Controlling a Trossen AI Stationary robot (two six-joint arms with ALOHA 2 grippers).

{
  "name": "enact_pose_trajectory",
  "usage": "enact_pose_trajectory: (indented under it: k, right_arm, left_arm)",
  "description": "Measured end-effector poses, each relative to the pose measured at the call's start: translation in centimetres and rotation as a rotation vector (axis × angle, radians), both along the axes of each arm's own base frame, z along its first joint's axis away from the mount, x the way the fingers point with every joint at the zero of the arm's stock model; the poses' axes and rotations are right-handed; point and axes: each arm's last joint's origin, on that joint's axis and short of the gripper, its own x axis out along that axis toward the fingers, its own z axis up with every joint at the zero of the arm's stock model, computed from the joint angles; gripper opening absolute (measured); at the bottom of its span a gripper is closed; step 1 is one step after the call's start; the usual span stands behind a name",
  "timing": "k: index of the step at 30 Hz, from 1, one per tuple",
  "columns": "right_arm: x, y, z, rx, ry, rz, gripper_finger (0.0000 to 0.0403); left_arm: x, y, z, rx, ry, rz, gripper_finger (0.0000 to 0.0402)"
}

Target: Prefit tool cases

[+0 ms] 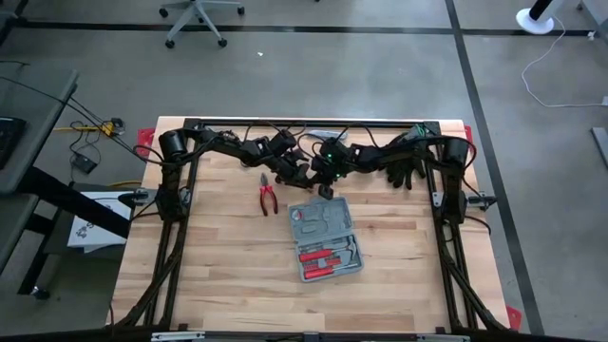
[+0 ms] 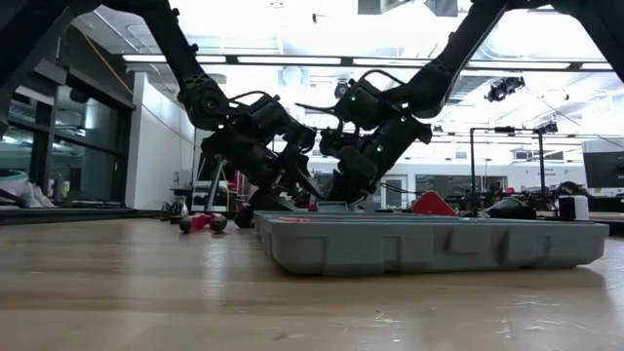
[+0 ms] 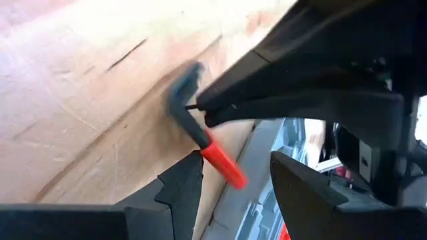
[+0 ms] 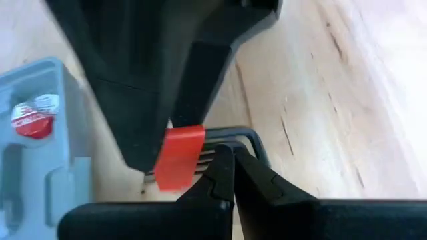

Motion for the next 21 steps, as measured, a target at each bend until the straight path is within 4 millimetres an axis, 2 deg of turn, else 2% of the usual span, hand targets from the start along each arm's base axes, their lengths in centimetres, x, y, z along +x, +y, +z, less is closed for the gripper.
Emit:
enact_pose_trajectory:
  k: [9,17,21]
  right_arm:
    - [-0.6,-0.7,0.5,-0.044,0.034,-0.031,0.0000]
    - [-2.5,-1.0,3.2,-0.059,0.097,-0.008,0.0000]
    - [-2.8,-0.6,3.2,0.012,0.108,0.050,0.0000]
  left_arm:
    - [0.1,0.3,0.2,0.036,-0.025,0.017,0.0166]
    - [0.1,0.4,0.1,0.074,-0.018,0.027,0.0166]
    - [0.1,0.4,0.0,0.094,-0.006,0.021,0.0166]
